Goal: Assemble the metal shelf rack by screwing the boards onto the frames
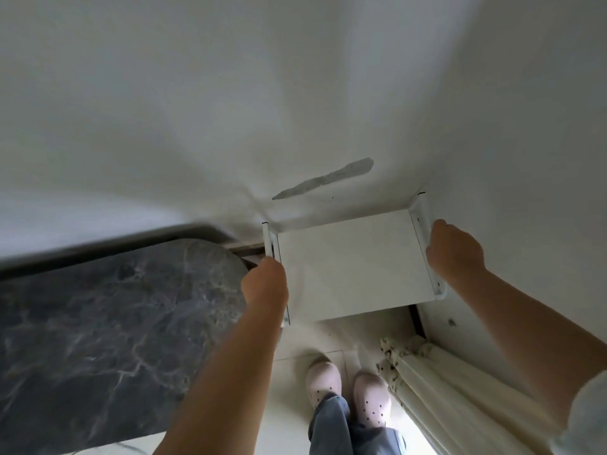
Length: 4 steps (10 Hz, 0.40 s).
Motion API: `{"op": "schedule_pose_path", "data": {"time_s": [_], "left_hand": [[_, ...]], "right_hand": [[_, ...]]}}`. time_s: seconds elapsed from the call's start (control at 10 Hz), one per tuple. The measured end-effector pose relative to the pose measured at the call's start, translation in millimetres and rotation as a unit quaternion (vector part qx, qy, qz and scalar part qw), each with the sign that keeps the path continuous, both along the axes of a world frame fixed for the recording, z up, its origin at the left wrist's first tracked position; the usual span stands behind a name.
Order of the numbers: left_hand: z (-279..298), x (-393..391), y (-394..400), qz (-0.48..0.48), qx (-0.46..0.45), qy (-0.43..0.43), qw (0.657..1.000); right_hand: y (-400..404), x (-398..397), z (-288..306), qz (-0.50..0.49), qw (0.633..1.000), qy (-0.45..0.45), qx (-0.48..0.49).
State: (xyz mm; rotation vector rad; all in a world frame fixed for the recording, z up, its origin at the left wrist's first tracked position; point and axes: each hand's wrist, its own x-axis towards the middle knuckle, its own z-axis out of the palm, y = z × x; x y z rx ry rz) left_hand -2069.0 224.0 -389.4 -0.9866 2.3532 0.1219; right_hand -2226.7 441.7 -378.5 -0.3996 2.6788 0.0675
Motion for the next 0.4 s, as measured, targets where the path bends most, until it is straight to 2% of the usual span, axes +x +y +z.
{"op": "schedule_pose_path", "data": {"time_s": [0.2,0.4], "left_hand": [[-7.6,4.7,-6.1,0.040,0.023,0.017,0.999],[-16.0,15.8,-9.6,0.066,0.070,0.097,0.991]], "right_hand": [[5.7,1.4,-6.8,0.036,0.999,0.003,-0.022],[-5.8,9.0,-1.0,-0.049,0.991,-0.007,-0.125]]}}
